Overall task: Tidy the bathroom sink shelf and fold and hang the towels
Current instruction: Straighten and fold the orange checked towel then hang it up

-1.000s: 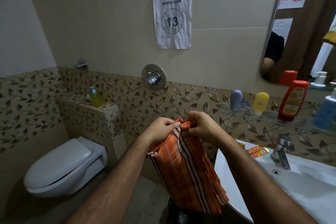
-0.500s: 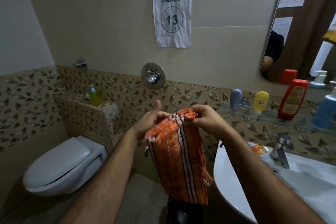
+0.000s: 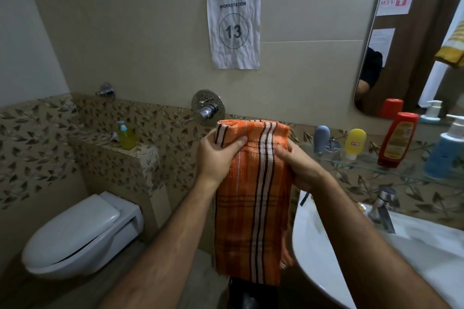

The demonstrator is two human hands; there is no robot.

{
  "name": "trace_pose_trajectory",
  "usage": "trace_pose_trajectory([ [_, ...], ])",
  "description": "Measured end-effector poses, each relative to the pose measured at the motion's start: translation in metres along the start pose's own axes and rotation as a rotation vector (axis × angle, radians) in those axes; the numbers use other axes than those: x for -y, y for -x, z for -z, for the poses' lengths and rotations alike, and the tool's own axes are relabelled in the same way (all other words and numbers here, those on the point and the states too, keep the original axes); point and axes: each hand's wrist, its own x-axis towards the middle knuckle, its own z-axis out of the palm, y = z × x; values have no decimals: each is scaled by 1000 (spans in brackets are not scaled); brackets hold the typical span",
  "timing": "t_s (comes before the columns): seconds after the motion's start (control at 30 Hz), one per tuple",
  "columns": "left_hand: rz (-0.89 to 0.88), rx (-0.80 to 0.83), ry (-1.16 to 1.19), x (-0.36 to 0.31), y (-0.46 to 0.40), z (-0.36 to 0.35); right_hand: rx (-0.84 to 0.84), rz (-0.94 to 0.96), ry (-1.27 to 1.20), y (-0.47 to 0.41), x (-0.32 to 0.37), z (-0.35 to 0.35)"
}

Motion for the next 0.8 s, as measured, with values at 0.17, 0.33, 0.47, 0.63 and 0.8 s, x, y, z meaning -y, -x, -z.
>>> trace_pose_trajectory([
  [0.17, 68, -3, -9, -7, -1, 0, -140, -35, 82, 9, -5, -5],
  [0.33, 294, 202, 297, 12, 3, 11, -190, 42, -7, 6, 10, -17],
  [0.47, 451, 374, 240, 36, 20, 14, -269, 88, 24, 7, 26, -19],
  [0.63, 313, 236, 347, 30, 12, -17, -180, 94, 130, 18, 40, -1],
  [0.8, 274, 235, 304, 32, 3, -40, -118, 4, 200, 38, 21, 20],
])
